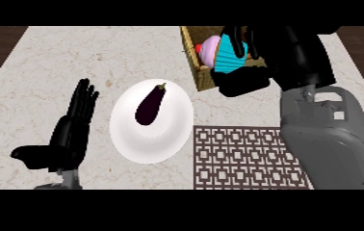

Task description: Pick the cupcake from the placemat and place it in the basket

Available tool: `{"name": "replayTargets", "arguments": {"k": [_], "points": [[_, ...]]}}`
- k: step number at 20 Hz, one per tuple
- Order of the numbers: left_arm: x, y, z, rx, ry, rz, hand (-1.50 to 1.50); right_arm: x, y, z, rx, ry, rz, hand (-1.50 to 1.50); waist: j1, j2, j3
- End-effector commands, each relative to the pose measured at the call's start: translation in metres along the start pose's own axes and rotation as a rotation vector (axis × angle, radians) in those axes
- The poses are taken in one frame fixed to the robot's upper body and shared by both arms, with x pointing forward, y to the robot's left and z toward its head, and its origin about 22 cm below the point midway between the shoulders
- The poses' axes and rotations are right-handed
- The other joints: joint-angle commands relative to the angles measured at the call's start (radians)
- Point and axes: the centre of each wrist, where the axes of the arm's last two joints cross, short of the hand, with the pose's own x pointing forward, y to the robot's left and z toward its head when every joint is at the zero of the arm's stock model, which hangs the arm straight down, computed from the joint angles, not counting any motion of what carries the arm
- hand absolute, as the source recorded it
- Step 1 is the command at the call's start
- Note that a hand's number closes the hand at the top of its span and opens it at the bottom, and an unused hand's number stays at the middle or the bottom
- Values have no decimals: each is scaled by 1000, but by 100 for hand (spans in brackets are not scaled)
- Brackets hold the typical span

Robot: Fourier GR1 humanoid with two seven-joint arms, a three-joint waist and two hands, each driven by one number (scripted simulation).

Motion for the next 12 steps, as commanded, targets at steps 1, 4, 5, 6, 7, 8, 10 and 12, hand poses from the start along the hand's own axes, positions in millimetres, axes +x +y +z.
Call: {"name": "replayTargets", "arguments": {"k": [1, 4, 5, 6, 7, 8, 10, 12], "points": [[-10, -7, 0, 2, 3, -19, 0, -29, -15, -12, -8, 6, 23, 150, -3, 0, 0], [20, -1, -2, -20, -3, 6, 0, -39, -2, -35, -2, 23, 62, 150, 5, 0, 0], [4, -3, 4, -2, -3, 8, 0, -47, 21, -28, 39, 27, 101, 150, 4, 1, 0], [12, 7, -8, 15, 1, -1, 0, -47, -1, -35, 47, 13, 106, 150, 1, 0, 0], [3, 0, -1, 16, 10, 2, 0, -60, 10, -24, 41, 13, 98, 150, -2, 0, 0], [1, 8, 5, -2, 6, 9, 0, -53, 13, -39, 42, 8, 118, 150, 3, 0, 0], [-2, -1, -11, 5, 5, -8, 0, -79, 13, -37, 68, 19, 143, 150, -2, 1, 0], [2, -2, -16, -15, 16, 3, 0, -69, 33, -34, 64, 35, 115, 150, -2, 0, 0]]}}
